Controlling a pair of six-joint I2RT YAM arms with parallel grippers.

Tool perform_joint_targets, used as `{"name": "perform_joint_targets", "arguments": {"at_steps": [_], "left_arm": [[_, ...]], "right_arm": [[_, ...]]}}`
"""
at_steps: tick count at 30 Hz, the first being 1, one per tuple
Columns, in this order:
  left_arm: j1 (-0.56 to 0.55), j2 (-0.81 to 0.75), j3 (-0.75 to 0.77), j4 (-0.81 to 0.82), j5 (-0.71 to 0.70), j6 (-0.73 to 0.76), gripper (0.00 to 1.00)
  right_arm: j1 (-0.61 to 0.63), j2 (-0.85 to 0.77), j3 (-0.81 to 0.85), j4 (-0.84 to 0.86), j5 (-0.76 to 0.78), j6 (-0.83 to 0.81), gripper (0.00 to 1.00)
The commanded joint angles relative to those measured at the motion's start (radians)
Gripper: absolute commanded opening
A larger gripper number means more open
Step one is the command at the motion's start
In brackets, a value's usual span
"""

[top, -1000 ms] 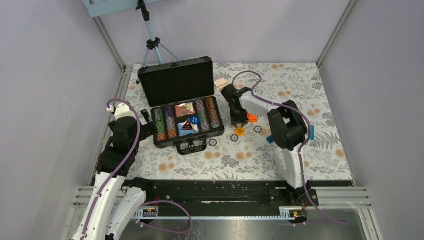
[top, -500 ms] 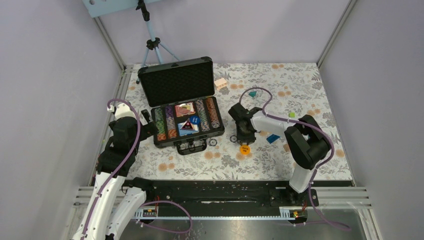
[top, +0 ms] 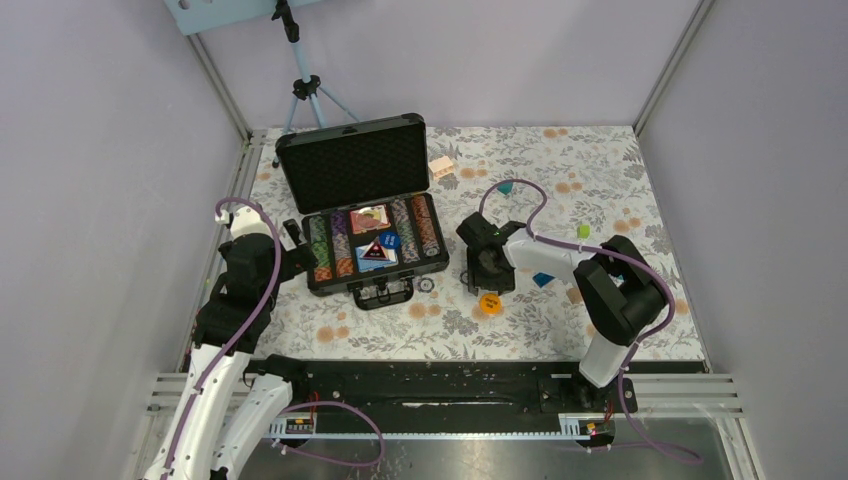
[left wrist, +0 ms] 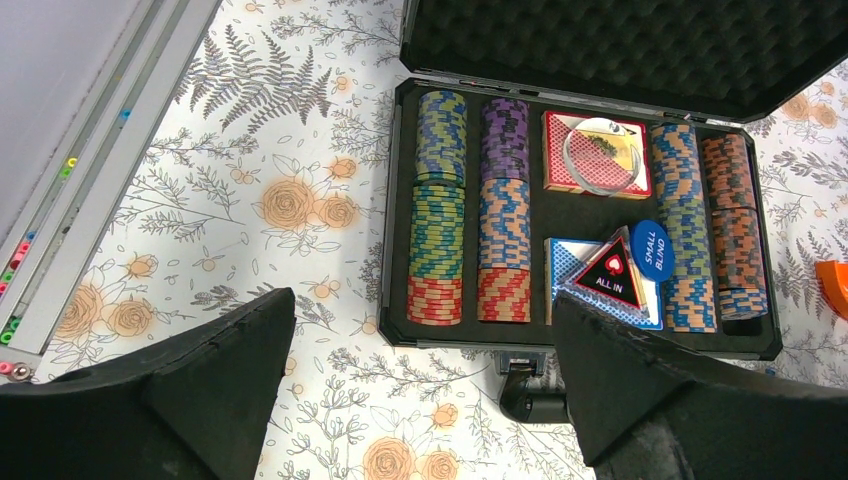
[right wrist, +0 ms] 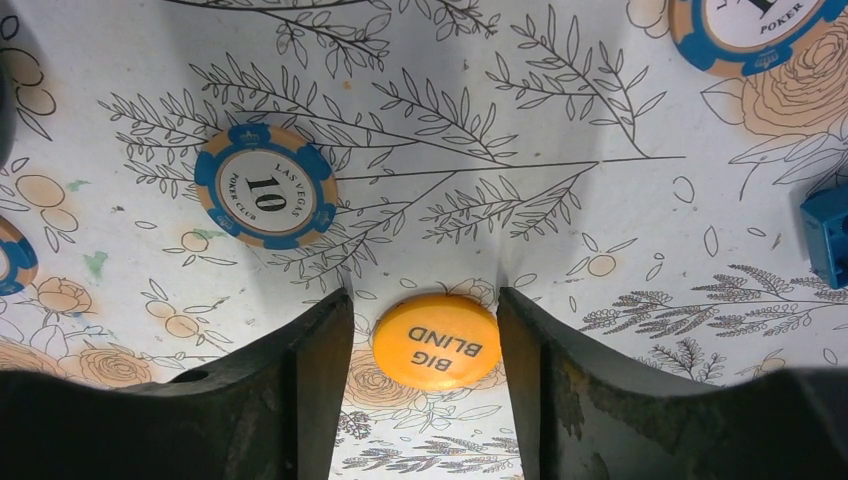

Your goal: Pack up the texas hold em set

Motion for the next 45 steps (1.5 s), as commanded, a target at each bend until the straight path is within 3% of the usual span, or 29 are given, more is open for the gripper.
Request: {"name": "perform_joint_targets", "arguments": {"at_steps": [1, 19, 29, 45], "left_arm": [[-0.006, -0.006, -0.002, 0.051, 0.015, 0.016, 0.99], [-0.015, -0.011, -0.002, 0.051, 0.02, 0.016, 0.99], [-0.015, -0.014, -0.004, 0.05, 0.019, 0.016, 0.99], [-0.017, -0.018, -0.004, 0.051, 0.019, 0.016, 0.99]], "right_arm": [[0.01, 0.028, -0.07, -0.052, -0.001, 0.038, 0.64], [0.08, 0.038, -0.104, -0.112, 0.038, 0.099, 0.66], [0.082, 0.073, -0.095, -0.126, 0.062, 0.096, 0.61], [0.107, 0.07, -0.102, -0.149, 0.06, 0.094, 0.66]]}}
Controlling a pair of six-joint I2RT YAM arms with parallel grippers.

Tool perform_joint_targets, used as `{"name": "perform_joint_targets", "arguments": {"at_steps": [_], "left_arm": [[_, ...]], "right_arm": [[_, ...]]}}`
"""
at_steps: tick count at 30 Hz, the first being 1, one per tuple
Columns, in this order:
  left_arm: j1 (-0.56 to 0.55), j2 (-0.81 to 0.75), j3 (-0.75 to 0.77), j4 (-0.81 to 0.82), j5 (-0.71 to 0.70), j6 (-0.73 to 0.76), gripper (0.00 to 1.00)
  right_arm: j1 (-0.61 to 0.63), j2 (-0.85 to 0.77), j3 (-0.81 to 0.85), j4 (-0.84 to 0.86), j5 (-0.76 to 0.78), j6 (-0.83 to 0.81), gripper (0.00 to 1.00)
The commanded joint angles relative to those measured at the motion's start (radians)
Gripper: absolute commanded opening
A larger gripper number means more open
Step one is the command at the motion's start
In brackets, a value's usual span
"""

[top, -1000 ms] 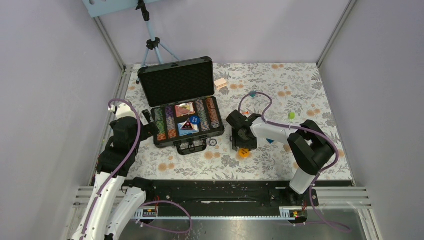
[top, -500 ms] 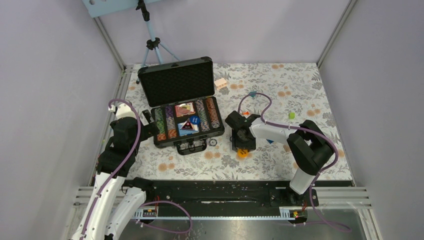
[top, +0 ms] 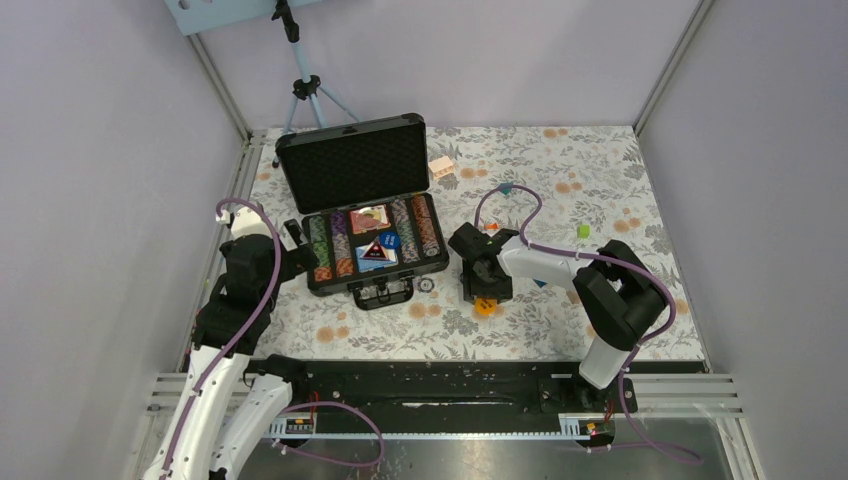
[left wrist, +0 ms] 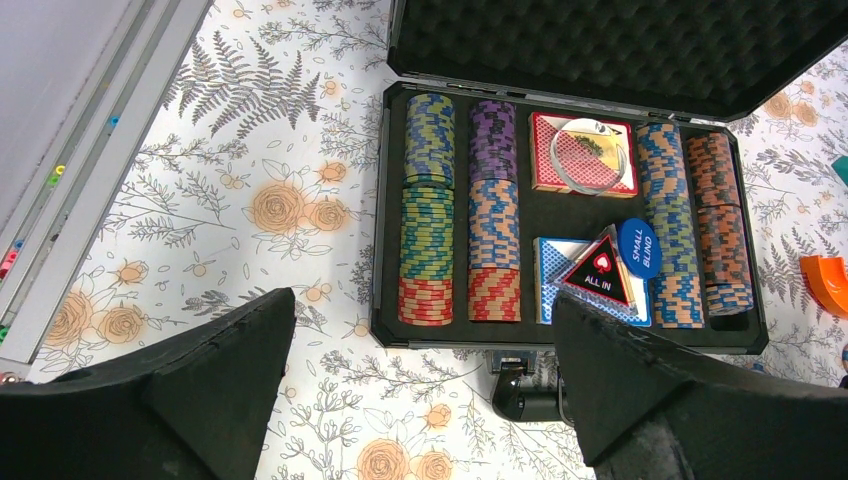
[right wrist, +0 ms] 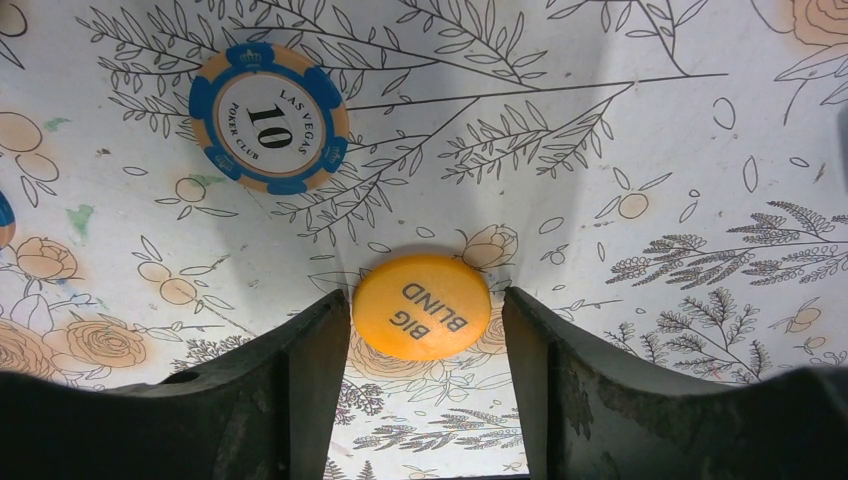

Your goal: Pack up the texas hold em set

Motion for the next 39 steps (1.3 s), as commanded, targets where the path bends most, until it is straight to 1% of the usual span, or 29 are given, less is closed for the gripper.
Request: {"name": "perform_joint_targets", "arguments": {"at_steps": [1, 13, 26, 29, 35, 39], "left_arm": [[-0.004, -0.011, -0.003, 0.043, 0.012, 0.016, 0.99], [-0.004, -0.011, -0.004, 0.044, 0.013, 0.015, 0.99], [-0.004, -0.013, -0.004, 0.043, 0.014, 0.016, 0.99], [-0.004, -0.013, -0.003, 0.043, 0.014, 0.016, 0.99], [-0.003, -0.013, -0.003, 0.043, 0.015, 0.016, 0.99], [-0.004, -0.012, -0.004, 0.044, 0.014, 0.016, 0.99]], "right_arm": [[0.029, 0.085, -0.08, -0.1, 0.018, 0.007, 0.65], [0.031, 0.06, -0.116, -0.064, -0.03, 0.011, 0.66], [0.033, 0.054, -0.129, -0.055, -0.048, 0.014, 0.67], [0.034, 0.056, -0.131, -0.055, -0.043, 0.014, 0.65], [0.035, 0.051, -0.132, -0.051, -0.032, 0.016, 0.56], [0.034, 0.022, -0.131, -0.052, -0.014, 0.021, 0.56]]}}
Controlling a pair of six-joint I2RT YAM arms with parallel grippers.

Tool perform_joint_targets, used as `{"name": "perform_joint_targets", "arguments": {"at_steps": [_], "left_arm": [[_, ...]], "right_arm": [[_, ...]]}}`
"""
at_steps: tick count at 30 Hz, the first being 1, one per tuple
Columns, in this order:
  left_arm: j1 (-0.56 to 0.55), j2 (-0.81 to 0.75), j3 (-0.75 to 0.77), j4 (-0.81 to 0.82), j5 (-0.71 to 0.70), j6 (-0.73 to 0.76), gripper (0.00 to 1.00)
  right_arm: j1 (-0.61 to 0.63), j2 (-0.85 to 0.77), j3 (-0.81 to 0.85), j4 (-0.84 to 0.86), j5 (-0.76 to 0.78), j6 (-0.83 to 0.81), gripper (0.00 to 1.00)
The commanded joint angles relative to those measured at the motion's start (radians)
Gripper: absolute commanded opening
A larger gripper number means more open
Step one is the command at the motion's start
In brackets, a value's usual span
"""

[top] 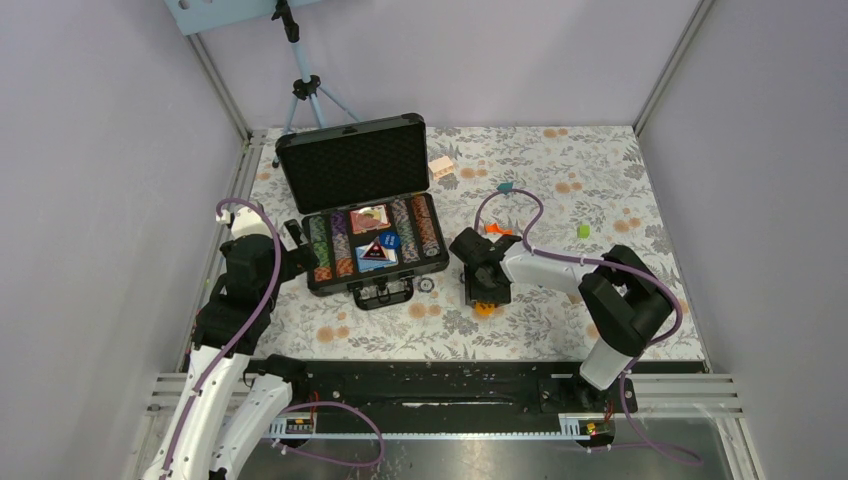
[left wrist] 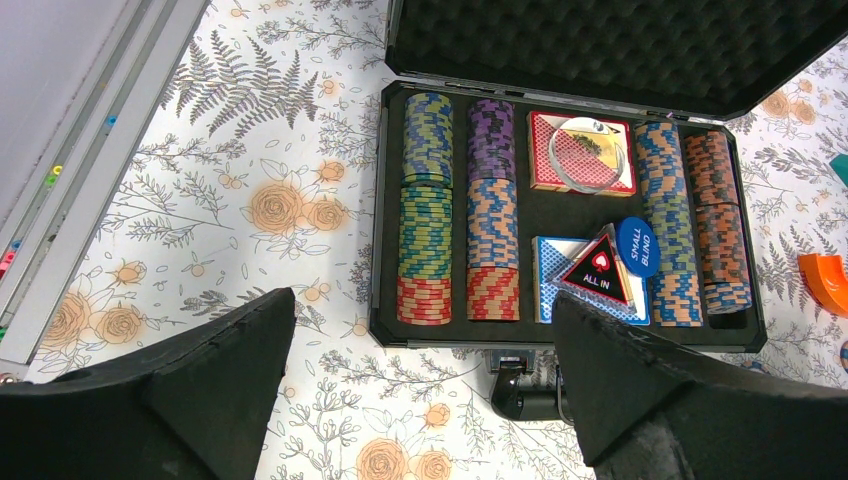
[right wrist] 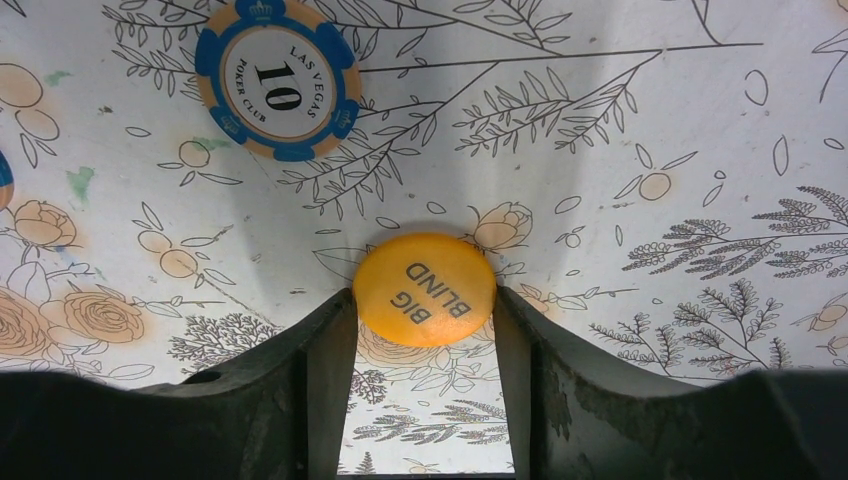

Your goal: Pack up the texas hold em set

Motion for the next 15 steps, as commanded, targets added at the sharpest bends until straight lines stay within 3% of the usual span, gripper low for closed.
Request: {"name": "perform_joint_targets", "arguments": {"at_steps": [1, 15], "left_arm": [[-0.003, -0.011, -0.004, 0.043, 0.009, 0.016, 0.99], [-0.004, -0.01, -0.004, 0.043, 0.01, 0.016, 0.99]], "right_arm": [[0.017, 0.049, -0.082, -0.083, 0.008, 0.016, 0.56], [0.016, -0.02, 0.037, -0.149, 0.051, -0.01, 0.58]]}}
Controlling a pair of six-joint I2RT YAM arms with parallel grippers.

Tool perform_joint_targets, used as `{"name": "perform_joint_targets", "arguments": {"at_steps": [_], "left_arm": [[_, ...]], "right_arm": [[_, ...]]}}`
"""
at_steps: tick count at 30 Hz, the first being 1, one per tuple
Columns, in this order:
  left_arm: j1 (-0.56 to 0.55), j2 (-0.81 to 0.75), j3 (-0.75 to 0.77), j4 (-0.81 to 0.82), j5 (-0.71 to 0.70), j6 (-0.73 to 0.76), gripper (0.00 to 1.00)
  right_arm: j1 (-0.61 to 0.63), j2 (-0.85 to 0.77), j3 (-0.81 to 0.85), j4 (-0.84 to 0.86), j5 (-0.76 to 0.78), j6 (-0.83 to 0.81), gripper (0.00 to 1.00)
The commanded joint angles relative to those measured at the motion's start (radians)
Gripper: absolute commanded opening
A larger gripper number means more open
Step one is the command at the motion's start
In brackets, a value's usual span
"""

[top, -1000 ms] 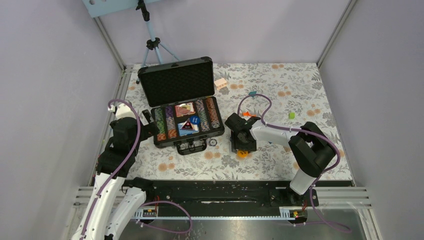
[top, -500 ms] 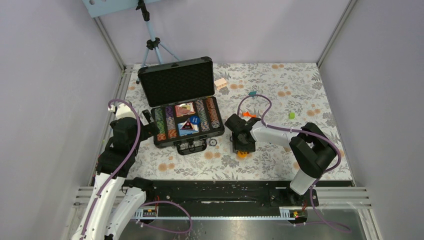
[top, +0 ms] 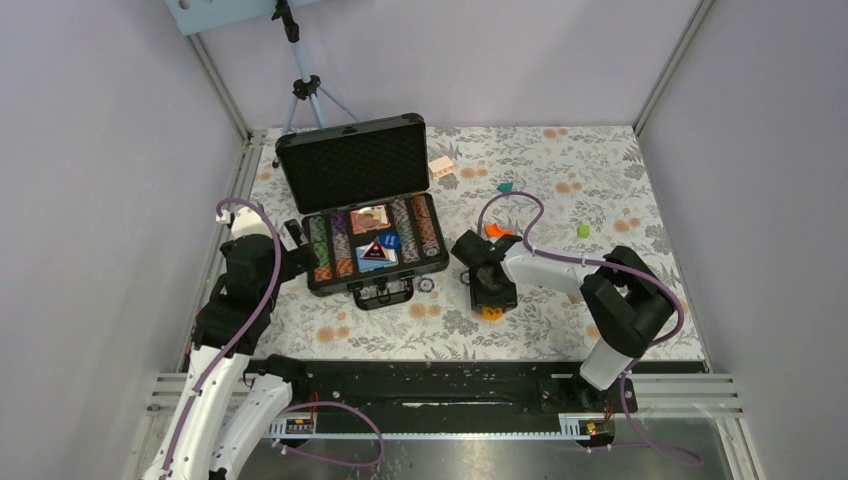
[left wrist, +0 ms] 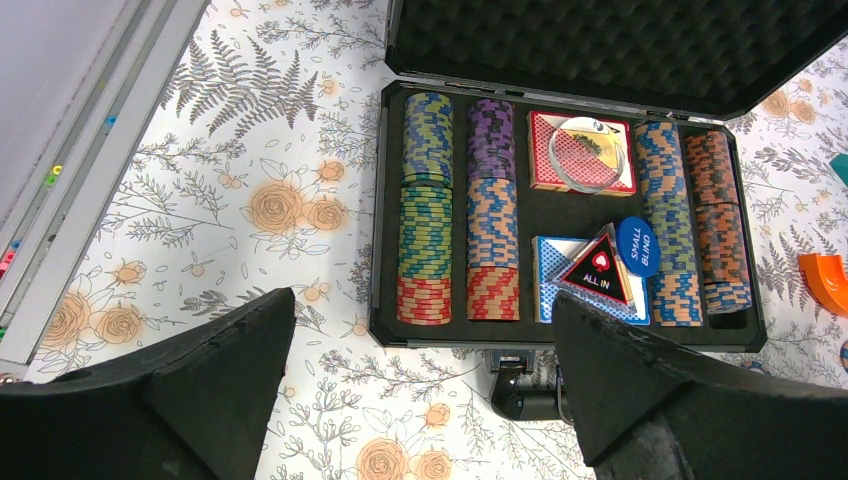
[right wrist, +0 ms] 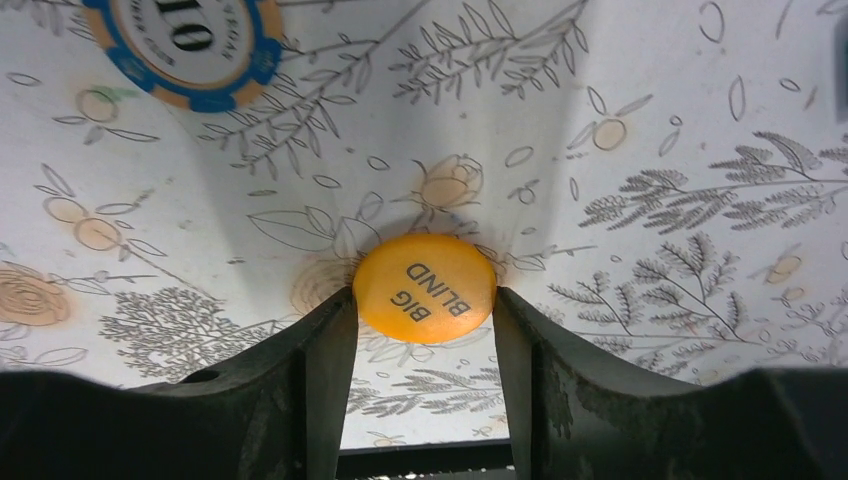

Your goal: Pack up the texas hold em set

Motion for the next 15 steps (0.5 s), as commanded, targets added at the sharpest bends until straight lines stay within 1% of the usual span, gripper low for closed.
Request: {"name": "perform_joint_targets", "arguments": {"at_steps": [1, 7, 11, 15], "left_arm": [[-0.003, -0.009, -0.004, 0.043, 0.01, 0.016, 0.99], [-0.003, -0.01, -0.004, 0.042, 0.008, 0.016, 0.99], [-0.003, -0.012, -0.003, 0.043, 0.006, 0.016, 0.99], [-0.003, -0.012, -0.003, 0.043, 0.003, 0.016, 0.99]], "right_arm": [[0.012, -0.01, 0.041, -0.088, 0.037, -0.009, 0.58], [0.013, -0.027, 0.104, -0.113, 0.03, -0.034, 0.58], [0.014, -0.009, 0.198, -0.153, 0.035, -0.065, 0.58], [0.016, 0.036, 0.328, -0.178, 0.022, -0.102, 0.58]]}}
